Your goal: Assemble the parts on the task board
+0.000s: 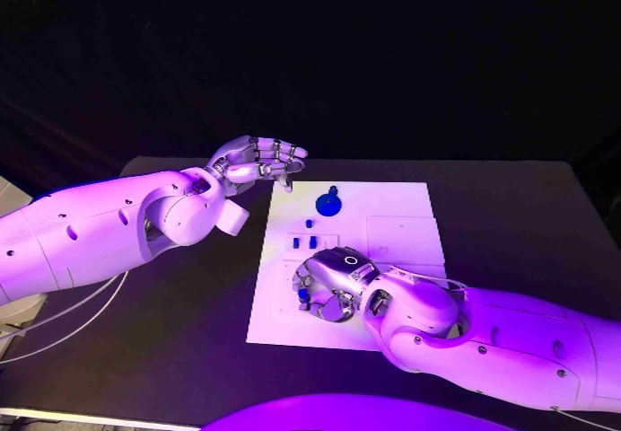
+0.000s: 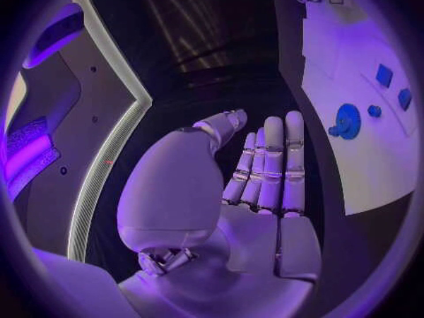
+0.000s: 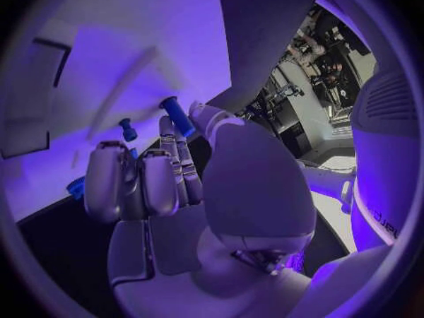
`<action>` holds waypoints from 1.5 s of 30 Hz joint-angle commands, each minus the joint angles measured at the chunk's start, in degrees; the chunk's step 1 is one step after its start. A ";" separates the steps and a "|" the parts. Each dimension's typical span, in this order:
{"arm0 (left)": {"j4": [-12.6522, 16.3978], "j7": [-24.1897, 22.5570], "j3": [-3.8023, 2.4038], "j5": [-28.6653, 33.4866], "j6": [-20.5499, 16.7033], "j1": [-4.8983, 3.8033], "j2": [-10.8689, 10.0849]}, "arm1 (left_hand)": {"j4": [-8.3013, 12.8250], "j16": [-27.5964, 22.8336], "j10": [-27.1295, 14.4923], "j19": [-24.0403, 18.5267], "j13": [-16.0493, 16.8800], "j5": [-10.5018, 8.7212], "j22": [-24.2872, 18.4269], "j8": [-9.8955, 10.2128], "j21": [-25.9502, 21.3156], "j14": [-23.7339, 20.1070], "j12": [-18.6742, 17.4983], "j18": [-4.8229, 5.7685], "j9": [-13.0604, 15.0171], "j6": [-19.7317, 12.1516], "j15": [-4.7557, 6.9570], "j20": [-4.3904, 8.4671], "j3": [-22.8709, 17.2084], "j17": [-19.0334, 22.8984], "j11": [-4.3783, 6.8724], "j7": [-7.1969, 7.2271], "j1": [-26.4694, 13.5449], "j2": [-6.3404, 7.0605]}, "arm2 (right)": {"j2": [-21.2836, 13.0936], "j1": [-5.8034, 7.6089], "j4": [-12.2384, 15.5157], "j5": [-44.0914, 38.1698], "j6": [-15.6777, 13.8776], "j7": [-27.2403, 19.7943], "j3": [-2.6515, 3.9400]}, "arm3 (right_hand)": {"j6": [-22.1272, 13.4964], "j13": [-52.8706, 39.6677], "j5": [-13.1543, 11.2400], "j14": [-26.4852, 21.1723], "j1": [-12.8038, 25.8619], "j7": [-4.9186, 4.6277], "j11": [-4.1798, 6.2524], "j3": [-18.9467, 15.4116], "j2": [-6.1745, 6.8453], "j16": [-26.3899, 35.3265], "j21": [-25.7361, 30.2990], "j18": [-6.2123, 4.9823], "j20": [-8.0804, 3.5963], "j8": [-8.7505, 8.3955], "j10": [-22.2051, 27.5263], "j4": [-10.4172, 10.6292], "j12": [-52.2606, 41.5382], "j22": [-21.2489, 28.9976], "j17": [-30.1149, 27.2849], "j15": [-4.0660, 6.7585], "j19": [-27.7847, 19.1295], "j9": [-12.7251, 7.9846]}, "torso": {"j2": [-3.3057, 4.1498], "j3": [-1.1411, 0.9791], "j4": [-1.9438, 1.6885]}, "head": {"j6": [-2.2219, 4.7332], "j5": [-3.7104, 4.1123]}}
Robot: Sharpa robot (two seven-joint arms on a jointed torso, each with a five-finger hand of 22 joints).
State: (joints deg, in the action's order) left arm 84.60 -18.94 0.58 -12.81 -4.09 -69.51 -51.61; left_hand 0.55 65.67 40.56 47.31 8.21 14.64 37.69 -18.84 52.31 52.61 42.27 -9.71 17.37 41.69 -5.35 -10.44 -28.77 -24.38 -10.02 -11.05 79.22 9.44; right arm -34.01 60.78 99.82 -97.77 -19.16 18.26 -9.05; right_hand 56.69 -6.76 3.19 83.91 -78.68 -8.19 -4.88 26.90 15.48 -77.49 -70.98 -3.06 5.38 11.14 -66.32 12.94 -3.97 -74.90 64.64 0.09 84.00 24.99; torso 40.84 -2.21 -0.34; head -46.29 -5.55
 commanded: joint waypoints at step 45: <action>-0.16 -0.51 -0.03 0.38 3.64 -0.01 -1.78 | -0.06 -0.35 -0.16 -0.31 -0.11 0.12 0.07 -0.60 -0.19 -0.16 0.37 -0.82 0.09 -0.44 -0.09 -0.22 0.17 0.14 0.17 -2.64 0.02 -0.06 | -30.93 6.55 11.86 35.64 0.59 -1.23 2.42 | -3.69 -27.79 1.73 2.11 0.38 1.68 3.18 -23.13 -6.90 -3.99 -4.11 0.51 -2.03 5.46 -9.45 3.29 -42.10 -11.32 3.64 2.46 3.28 1.25 | -0.81 0.14 1.44 | 1.55 6.01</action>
State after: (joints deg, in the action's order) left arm 84.31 -18.61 0.59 -12.73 -1.87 -69.50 -53.37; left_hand 0.55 65.67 40.56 47.31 8.17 14.64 37.69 -19.17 52.31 52.61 42.27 -9.71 17.42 41.69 -5.35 -10.44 -28.77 -24.33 -10.02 -11.05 79.22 9.44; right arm -64.54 67.33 111.39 -64.45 -24.14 13.79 -6.58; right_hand 53.13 -27.06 4.74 84.01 -79.00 -7.00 -2.66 4.32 8.79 -80.82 -73.68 -3.43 3.69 15.27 -73.79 16.36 -39.24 -74.92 67.00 2.28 84.01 25.49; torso 40.22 -2.06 0.76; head -44.79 -0.12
